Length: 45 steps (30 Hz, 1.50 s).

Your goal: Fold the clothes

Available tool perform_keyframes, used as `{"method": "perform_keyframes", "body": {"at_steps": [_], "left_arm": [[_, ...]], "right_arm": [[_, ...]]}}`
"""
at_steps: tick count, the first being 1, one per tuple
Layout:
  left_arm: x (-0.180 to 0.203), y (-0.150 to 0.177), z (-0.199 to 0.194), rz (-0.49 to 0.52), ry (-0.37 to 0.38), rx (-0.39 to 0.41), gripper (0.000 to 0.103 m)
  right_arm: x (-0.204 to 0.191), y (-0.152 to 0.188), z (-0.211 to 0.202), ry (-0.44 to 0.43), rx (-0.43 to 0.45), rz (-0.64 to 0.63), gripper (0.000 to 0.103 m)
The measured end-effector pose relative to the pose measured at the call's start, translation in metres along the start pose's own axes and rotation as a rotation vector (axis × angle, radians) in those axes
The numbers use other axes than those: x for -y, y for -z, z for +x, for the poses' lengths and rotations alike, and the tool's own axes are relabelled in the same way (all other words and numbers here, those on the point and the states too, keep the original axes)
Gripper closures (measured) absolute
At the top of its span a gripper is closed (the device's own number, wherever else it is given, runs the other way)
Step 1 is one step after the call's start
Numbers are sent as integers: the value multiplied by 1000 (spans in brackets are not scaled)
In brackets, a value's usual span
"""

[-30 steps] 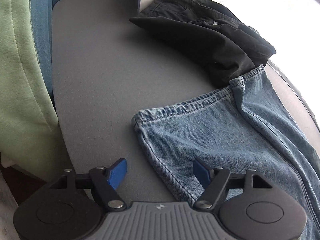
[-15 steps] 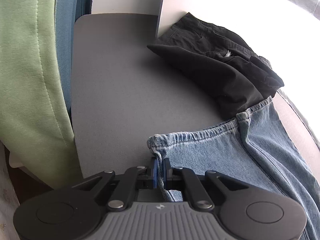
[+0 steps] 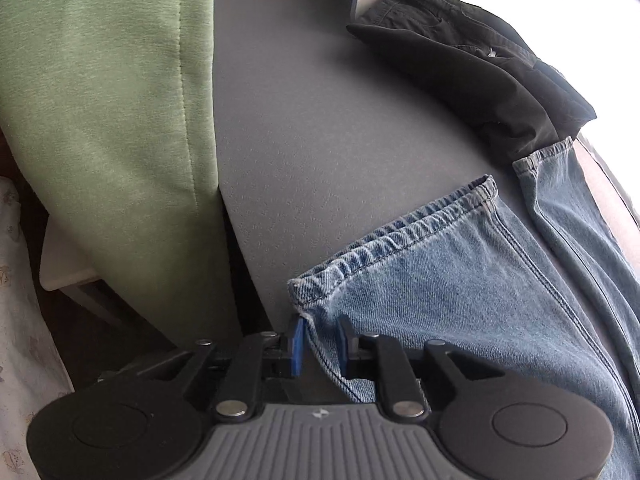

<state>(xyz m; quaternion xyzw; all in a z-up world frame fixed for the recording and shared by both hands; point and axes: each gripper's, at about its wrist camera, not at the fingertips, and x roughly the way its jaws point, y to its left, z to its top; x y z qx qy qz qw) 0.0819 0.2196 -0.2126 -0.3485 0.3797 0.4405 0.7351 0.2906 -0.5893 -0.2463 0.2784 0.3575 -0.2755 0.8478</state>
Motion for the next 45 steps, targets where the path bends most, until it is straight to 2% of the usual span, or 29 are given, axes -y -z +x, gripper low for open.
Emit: {"method": "perform_keyframes", "body": {"at_steps": [1,4,7,9,11,13,18,22,29,32,45], "left_arm": [[-1,-1,3,-4,7,-11,76],[-6,-2,6,-52,31,-28,75],[-13,-2,7,-109,56,-42,76],[-16,-3,7,-139,79,-51,84],[-17,-6,4,-148,100,-47,95],[-16,-12,-4,-160,130,-34,96],[-17,-32,-34,-277,261,10,97],[-1,-49,-50,-290,321,34,97],[15,-70,-62,-376,421,56,97],[21,-78,-64,-383,451,75,97],[65,-111,-56,-397,519,124,97]], "right_arm": [[-1,2,0,-1,1,1,60],[4,7,0,-19,12,62,58],[15,11,-2,-49,28,177,57],[23,11,-2,-72,34,262,57],[29,10,-3,-132,37,326,101],[30,9,-10,-176,73,350,100],[17,-2,-35,-261,140,346,100],[10,-13,-43,-322,164,399,100],[-20,-34,-56,-352,207,301,100],[-32,-44,-60,-378,228,274,100],[-89,-79,-56,-427,284,183,100]]}}
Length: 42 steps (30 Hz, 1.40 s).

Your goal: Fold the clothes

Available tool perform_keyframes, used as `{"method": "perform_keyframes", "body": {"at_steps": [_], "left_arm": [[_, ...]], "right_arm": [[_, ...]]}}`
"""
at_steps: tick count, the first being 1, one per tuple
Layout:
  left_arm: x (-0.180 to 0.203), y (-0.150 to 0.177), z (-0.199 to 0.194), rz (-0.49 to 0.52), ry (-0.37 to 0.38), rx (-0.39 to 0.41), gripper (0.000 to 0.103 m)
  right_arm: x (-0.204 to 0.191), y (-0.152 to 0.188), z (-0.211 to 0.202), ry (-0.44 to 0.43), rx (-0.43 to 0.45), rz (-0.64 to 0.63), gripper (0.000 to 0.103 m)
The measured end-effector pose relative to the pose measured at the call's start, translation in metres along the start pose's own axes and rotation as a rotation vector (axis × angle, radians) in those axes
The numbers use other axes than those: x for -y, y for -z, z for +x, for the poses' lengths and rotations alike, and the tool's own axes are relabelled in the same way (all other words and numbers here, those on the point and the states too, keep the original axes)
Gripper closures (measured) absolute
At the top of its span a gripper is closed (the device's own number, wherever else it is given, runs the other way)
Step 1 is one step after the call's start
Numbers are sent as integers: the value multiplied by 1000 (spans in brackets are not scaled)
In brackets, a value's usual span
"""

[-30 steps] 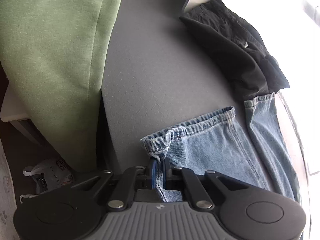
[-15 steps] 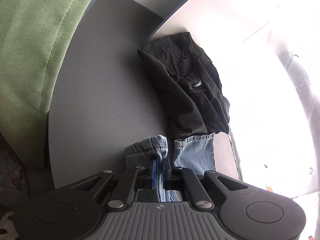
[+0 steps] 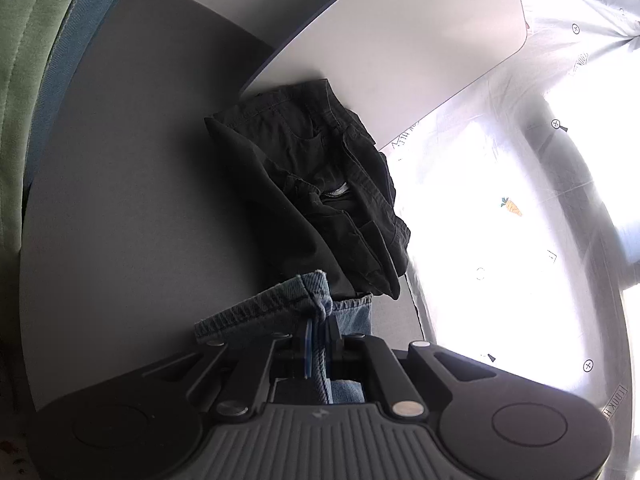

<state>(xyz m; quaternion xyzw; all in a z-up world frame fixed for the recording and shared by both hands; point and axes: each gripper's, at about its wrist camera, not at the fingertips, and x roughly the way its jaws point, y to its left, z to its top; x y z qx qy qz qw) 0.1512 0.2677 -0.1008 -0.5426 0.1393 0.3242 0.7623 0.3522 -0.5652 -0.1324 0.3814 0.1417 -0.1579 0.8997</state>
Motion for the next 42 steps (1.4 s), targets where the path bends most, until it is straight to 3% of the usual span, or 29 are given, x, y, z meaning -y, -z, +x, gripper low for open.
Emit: {"method": "perform_keyframes", "body": {"at_steps": [10,20,25,31,36,41,42], "left_arm": [[43,-8,51,-11,46,2,97],[117,-4,137,101,17,-10,97],[152,11,200,184,-35,-27,97],[176,27,278,315,-143,-60,97],[184,47,311,503,-205,-86,97],[177,57,338,581,-286,-138,93],[180,60,337,613,-287,-141,87]], "right_arm": [[-38,-7,57,31,-14,-124,100],[-83,3,146,128,-90,-335,100],[-95,13,202,185,-141,-451,100],[-108,43,264,241,-232,-676,100],[-101,60,296,279,-280,-753,100],[-109,70,302,305,-295,-830,98],[-114,71,299,308,-294,-857,94]]}}
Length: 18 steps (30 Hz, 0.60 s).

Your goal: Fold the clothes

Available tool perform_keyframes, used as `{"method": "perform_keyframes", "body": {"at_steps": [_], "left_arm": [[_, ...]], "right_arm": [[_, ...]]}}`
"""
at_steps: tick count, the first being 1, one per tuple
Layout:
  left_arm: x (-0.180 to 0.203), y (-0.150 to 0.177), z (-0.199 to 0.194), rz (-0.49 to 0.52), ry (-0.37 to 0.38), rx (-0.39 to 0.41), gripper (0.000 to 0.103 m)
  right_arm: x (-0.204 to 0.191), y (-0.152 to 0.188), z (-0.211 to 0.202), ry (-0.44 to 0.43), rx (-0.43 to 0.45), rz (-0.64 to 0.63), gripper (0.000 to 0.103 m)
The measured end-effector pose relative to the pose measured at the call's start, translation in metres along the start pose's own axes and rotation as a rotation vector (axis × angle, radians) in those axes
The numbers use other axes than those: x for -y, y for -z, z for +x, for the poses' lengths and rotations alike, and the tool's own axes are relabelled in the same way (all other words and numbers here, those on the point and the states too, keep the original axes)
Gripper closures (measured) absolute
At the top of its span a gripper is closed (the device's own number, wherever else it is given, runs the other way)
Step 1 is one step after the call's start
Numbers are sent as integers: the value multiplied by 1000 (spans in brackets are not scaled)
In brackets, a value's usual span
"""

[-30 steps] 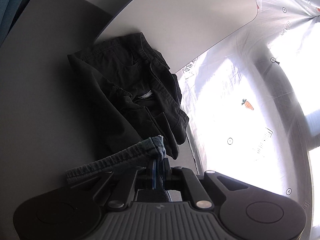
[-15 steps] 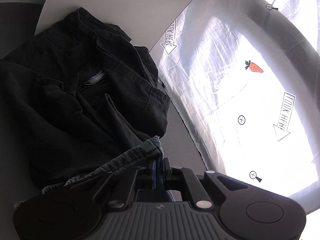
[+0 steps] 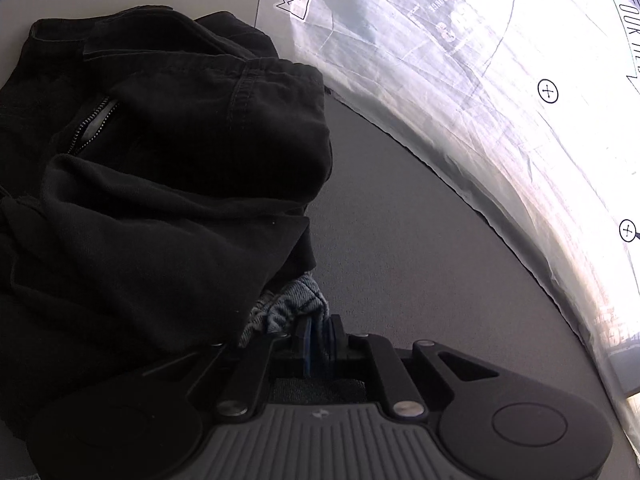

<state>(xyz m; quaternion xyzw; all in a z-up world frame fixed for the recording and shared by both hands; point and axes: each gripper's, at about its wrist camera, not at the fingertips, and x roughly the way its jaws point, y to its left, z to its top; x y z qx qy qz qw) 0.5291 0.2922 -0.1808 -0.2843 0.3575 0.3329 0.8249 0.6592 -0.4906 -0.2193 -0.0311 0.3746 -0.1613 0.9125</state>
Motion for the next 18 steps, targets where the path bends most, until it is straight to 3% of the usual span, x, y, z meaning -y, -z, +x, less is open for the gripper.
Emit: {"method": "perform_keyframes", "body": {"at_steps": [1,2,3,4,5,9,11,14,18], "left_arm": [[6,1,-6,44,5,6,81],[11,4,-14,86,15,15,68],[15,8,-24,124,24,31,58],[20,12,-33,159,31,46,53],[22,17,-42,186,37,55,46],[21,56,-63,282,81,20,39],[19,75,-59,317,59,-21,38],[8,101,-48,336,9,-74,38],[4,115,-44,401,2,-42,22]], "right_arm": [[-3,0,-7,9,12,-28,83],[-6,1,-18,20,38,-55,72],[-9,2,-28,32,66,-83,43],[-13,4,-41,36,98,-109,31],[-17,7,-53,38,131,-134,32],[-35,27,-88,-58,158,-164,38],[-49,40,-91,-133,132,-172,40],[-71,60,-80,-178,47,-152,39],[-78,79,-53,-189,-36,-43,28]]}}
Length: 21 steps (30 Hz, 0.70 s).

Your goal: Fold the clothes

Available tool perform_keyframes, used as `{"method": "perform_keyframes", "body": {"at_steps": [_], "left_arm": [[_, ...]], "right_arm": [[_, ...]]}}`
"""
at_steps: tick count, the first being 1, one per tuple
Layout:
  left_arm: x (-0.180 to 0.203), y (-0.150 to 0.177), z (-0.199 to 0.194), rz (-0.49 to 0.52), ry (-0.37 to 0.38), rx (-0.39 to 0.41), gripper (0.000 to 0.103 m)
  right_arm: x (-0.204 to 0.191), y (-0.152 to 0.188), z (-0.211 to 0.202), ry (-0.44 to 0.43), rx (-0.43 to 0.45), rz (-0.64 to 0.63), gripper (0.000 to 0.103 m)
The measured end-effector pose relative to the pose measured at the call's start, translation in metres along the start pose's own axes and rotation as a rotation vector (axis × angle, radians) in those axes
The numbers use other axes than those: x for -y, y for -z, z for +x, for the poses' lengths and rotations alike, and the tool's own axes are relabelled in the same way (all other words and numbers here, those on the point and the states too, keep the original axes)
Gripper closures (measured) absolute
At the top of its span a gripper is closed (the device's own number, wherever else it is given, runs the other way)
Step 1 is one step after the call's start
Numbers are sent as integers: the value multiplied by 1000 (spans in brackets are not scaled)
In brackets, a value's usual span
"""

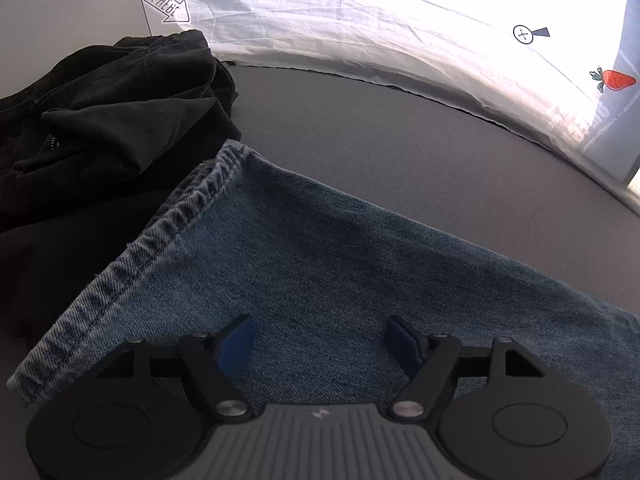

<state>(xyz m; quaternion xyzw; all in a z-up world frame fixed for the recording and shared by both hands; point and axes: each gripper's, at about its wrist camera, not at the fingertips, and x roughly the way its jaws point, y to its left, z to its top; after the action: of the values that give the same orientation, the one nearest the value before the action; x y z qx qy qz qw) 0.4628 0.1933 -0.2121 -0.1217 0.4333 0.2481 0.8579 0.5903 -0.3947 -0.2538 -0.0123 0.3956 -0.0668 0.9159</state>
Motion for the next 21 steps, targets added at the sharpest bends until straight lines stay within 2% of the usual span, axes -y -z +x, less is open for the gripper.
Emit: {"method": "perform_keyframes", "body": {"at_steps": [1,3,5,8,11,14,16,19,21], "left_arm": [[0,0,1,6,8,2,18],[1,0,6,24,40,-6,0],[5,-1,9,38,24,-6,0],[-4,-6,6,-18,31,-35,0],[-24,1,-15,-111,74,-31,1],[-41,21,-55,-209,112,0,1],[-61,35,-79,-281,120,22,1],[-94,61,-108,-400,110,23,1],[-112,78,-116,-448,76,14,1]], "right_arm": [[-1,2,2,4,12,6,23],[-9,1,2,13,9,3,17],[-10,-2,3,7,-12,21,14],[-9,-6,-3,6,-40,31,14],[-2,4,-31,-7,7,105,14],[14,25,-68,1,74,216,14],[27,40,-89,-26,110,296,14],[45,55,-108,9,95,380,14],[63,64,-115,39,91,449,14]]}}
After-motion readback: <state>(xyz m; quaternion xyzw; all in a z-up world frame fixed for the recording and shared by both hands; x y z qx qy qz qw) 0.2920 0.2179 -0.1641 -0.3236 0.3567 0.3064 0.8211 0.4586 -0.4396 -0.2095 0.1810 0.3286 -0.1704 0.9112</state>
